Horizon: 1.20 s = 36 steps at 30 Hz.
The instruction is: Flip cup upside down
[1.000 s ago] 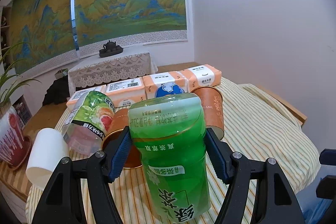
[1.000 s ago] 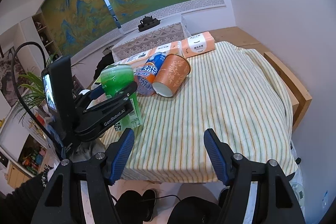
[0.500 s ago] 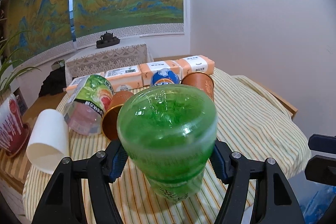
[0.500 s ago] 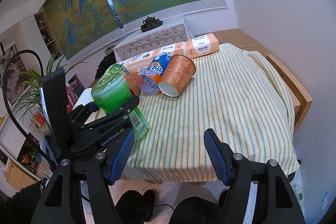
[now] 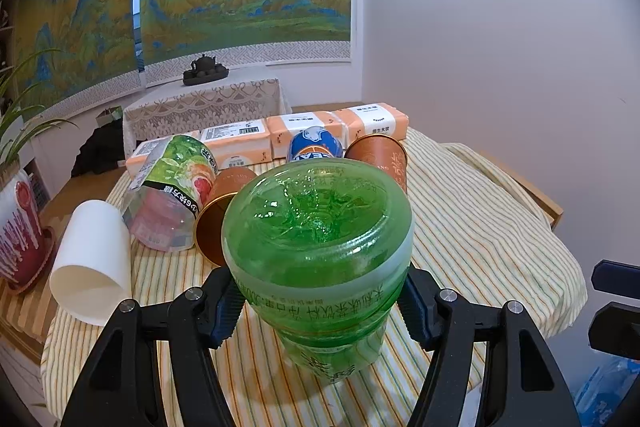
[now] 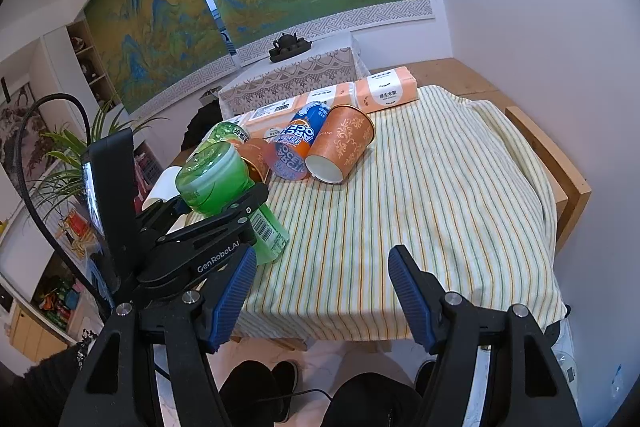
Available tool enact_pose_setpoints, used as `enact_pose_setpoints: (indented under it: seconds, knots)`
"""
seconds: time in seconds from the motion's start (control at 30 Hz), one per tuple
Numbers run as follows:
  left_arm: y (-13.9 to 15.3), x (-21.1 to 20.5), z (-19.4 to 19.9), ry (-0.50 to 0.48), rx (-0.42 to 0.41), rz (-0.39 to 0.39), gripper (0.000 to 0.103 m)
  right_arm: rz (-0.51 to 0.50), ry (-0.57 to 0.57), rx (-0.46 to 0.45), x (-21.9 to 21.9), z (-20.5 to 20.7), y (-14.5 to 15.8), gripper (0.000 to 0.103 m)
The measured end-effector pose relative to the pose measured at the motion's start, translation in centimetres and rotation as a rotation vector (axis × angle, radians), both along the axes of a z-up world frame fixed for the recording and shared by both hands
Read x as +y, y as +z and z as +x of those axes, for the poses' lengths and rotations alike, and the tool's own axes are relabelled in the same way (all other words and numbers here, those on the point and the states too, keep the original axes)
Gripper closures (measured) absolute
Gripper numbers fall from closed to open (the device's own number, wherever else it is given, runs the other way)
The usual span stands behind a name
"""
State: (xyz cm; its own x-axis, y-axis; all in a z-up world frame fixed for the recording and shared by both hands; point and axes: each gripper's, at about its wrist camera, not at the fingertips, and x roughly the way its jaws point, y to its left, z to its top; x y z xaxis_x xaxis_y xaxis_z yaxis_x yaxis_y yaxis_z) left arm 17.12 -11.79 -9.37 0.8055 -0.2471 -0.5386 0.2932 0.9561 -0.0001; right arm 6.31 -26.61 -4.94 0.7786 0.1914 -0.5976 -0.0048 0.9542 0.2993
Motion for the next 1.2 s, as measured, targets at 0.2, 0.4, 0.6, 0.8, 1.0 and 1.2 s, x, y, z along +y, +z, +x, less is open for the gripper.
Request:
enact_pose_setpoints:
  seconds: [0.2, 0.4, 0.6, 0.8, 1.0, 1.2]
  knots:
    - [-0.3, -0.1, -0.1, -0.031, 0.016, 0.0, 0.019, -0.001, 0.0, 0.001, 0.0, -0.2, 0.0, 0.038]
    - [0.0, -0.1, -0.7, -0.048, 0.004, -0.008, 0.001, -0.004, 0.001, -0.001, 0.1, -0.4, 0.0, 0.038]
    - [0.2, 0.5, -1.1, -0.04, 0.02, -0.027, 0.001, -0.009, 0.002, -0.004, 0.3, -0.7, 0.2, 0.038]
    - [1.0, 1.7, -2.5, -0.021, -0.002, -0.047, 0.001, -0.026, -0.004, -0.019, 0.9, -1.3, 0.7, 0.038]
    - [2.7, 3.4, -4.8, 0.0, -0.041, -0.07, 0.001, -0.043, -0.018, -0.046, 1.4, -2.3, 1.2, 0.038]
    - [3.9, 5.6, -7.9, 0.037, -0.063, -0.097, 0.001, -0.072, -0.032, -0.072, 2.2, -2.9, 1.5, 0.038]
